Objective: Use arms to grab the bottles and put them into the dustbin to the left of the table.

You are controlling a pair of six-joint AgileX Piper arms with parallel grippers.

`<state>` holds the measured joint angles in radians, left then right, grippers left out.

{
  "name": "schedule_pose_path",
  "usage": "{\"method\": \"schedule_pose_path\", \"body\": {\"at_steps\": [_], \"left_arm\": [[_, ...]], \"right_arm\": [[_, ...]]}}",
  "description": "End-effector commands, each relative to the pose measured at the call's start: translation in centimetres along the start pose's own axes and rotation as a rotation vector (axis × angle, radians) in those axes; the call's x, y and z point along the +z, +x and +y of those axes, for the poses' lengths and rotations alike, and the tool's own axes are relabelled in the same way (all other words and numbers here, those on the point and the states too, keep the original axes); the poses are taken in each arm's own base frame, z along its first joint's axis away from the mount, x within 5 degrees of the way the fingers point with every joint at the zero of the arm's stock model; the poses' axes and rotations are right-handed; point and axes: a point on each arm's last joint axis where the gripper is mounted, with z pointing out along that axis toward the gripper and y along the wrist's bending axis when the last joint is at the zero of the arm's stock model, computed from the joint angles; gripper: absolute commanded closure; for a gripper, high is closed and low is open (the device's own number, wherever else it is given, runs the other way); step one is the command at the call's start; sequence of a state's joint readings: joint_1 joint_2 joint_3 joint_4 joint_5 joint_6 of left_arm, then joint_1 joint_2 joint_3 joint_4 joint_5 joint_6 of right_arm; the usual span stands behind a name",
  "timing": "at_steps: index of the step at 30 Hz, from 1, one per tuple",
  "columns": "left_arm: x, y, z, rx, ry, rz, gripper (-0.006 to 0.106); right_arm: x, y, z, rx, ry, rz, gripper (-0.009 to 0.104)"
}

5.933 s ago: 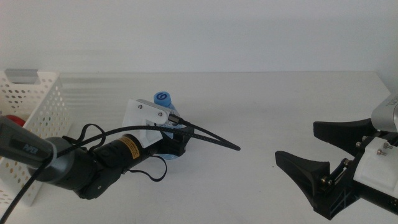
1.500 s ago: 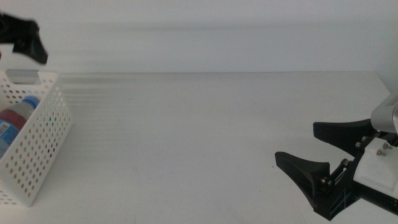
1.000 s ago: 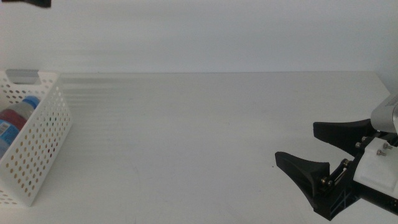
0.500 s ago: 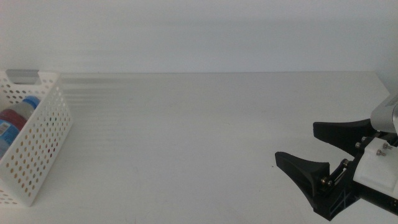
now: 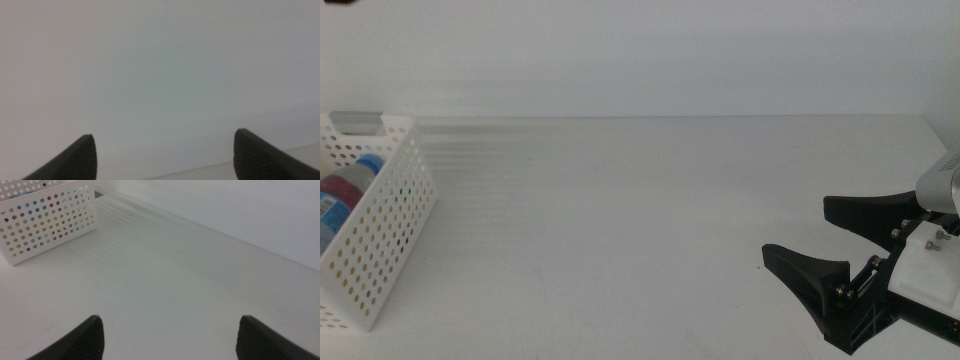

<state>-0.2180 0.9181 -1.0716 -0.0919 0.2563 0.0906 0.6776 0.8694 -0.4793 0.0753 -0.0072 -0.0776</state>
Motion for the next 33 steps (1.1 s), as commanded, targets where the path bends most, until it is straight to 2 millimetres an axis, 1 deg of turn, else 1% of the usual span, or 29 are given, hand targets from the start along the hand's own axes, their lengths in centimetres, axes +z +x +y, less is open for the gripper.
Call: {"method": "schedule_pose_path", "body": {"at_steps": [1, 5, 10, 13, 18, 21, 25, 29, 33], "left_arm": [[-1.1, -1.6, -0.1, -0.031, 0.003, -0.116, 0.010], [-2.6, -1.1, -0.1, -0.024, 0.002, -0.133, 0.010], [-3.4, 0.0, -0.1, -0.024, 0.001, -0.120, 0.010], [-3.5, 1.1, -0.1, -0.024, 0.001, -0.098, 0.010], [-3.1, 3.6, -0.1, -0.025, 0.000, -0.025, 0.010], [-3.3, 5.2, -0.1, -0.026, 0.000, 0.012, 0.010], [-4.2, 7.7, -0.1, -0.036, -0.002, 0.030, 0.010], [-6.1, 10.7, -0.1, -0.046, -0.012, 0.013, 0.010], [-8.9, 13.9, 0.3, -0.046, -0.055, -0.003, 0.010]], "right_arm": [[-0.3, -1.6, -0.2, -0.013, 0.014, -0.104, 0.025], [-0.3, -1.6, -0.2, -0.013, 0.014, -0.104, 0.025], [-0.3, -1.6, -0.2, -0.013, 0.014, -0.104, 0.025], [-0.3, -1.6, -0.2, -0.013, 0.014, -0.104, 0.025], [-0.4, -0.9, -0.2, -0.014, 0.013, -0.085, 0.025], [-1.5, -0.9, -0.4, -0.015, 0.024, -0.120, 0.025], [-3.5, -0.7, -1.8, -0.008, 0.123, -0.188, 0.025], [-6.2, 0.1, -3.3, 0.017, 0.268, -0.265, 0.025], [-8.6, 1.0, -3.7, 0.023, 0.380, -0.345, 0.025]]}}
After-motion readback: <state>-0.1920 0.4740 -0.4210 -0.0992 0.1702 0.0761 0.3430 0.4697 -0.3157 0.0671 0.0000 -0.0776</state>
